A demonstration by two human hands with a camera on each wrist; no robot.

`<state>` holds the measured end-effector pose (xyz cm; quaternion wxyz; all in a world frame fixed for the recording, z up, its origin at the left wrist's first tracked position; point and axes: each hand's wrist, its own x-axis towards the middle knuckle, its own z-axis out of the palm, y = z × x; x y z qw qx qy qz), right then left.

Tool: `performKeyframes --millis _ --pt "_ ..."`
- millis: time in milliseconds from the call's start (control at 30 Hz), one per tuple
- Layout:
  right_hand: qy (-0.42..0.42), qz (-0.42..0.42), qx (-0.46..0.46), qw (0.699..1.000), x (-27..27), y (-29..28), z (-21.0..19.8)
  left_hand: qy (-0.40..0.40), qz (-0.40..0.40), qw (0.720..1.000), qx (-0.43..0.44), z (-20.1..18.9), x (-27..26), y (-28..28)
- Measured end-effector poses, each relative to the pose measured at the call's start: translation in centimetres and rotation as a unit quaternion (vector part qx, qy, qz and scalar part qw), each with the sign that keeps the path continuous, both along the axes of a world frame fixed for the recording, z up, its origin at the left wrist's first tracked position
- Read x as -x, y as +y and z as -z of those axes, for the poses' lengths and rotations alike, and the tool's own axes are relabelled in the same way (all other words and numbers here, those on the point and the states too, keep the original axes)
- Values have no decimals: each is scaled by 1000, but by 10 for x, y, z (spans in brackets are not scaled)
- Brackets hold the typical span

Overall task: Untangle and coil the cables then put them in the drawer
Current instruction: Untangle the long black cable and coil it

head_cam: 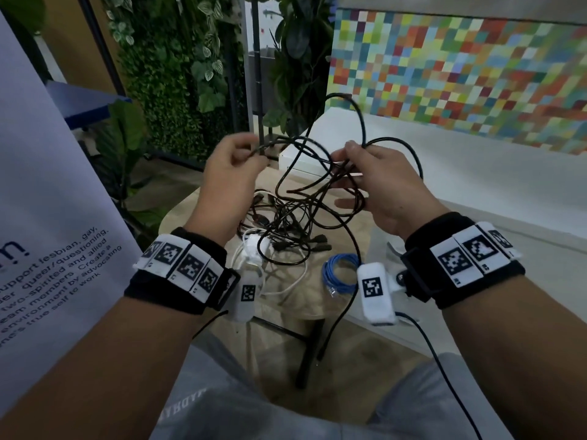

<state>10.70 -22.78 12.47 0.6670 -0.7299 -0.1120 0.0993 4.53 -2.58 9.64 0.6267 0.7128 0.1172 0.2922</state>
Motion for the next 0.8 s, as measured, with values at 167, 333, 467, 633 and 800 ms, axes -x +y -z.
performKeyframes --millis 167,333,467,633,800 --pt "-53 -31 66 996 8 14 2 -35 33 983 -175 -10 2 -18" --pt "-79 -20 56 995 5 13 1 65 92 936 -332 -6 1 -18" --pt "-36 22 10 999 -6 -7 0 43 17 982 -182 3 -3 6" --pt "13 59 -56 997 -8 -17 2 29 -52 992 -108 8 -5 17" --pt "20 65 -83 994 0 -1 0 13 -76 957 -281 14 -5 9"
